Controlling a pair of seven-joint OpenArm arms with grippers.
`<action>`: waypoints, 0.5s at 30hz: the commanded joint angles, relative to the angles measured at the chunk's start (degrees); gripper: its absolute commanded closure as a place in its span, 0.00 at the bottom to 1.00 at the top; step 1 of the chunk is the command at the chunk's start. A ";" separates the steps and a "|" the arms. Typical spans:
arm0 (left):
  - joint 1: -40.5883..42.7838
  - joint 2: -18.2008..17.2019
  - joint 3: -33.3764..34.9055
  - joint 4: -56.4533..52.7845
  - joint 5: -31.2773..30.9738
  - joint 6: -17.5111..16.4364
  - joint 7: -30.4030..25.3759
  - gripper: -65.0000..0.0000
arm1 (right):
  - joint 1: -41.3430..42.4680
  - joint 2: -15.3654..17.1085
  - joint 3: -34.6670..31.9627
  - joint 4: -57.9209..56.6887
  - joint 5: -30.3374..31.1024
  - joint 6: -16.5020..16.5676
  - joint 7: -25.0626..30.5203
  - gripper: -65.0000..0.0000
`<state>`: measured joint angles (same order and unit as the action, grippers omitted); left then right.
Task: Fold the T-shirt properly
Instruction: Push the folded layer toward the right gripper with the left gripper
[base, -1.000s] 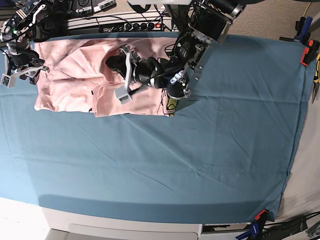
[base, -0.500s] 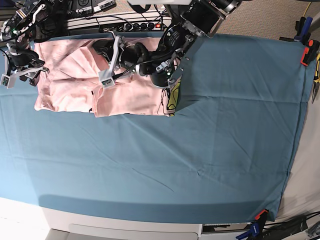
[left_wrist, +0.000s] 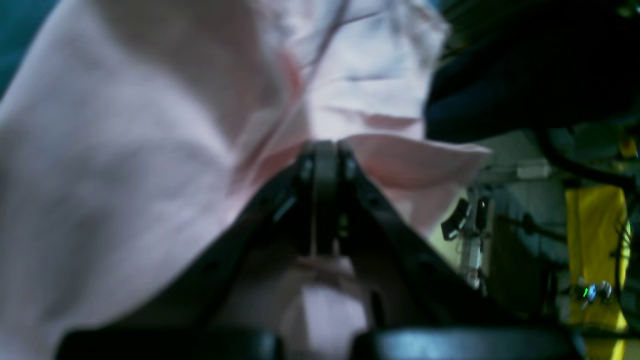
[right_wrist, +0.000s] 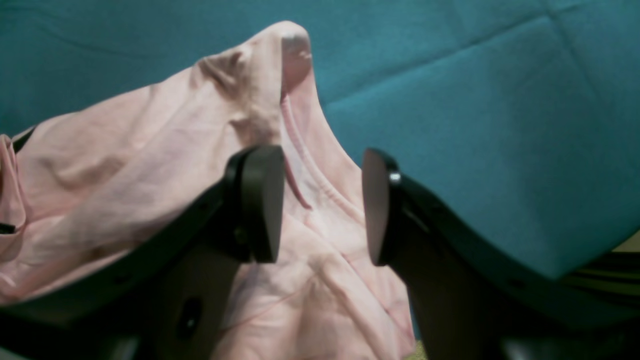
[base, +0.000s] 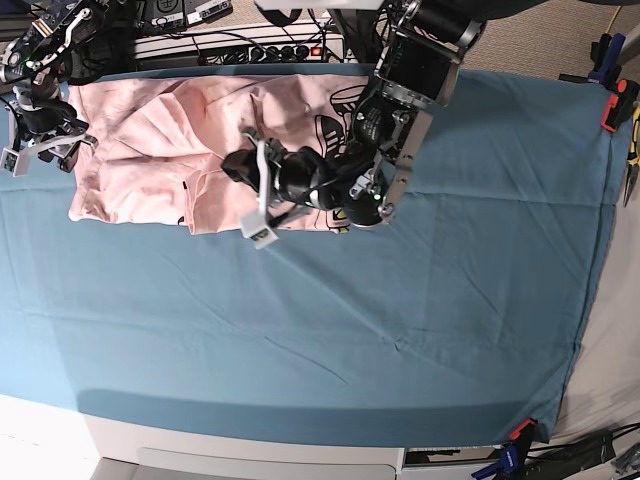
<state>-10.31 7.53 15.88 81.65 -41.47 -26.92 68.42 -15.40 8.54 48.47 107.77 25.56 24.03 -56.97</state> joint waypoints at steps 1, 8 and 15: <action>-1.16 0.17 -0.63 1.14 -0.85 0.39 -1.16 1.00 | 0.33 0.83 0.24 0.87 0.55 0.24 1.38 0.60; -1.09 -3.30 -3.32 1.38 1.25 1.68 -0.98 1.00 | 0.33 0.83 0.24 0.87 0.55 0.24 1.40 0.60; 1.27 -4.02 -3.26 1.38 1.22 2.58 -1.38 1.00 | 0.35 0.83 0.24 0.87 0.55 0.24 1.42 0.60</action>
<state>-8.05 2.85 12.58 81.87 -38.83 -24.18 67.79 -15.38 8.54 48.47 107.77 25.56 24.03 -56.97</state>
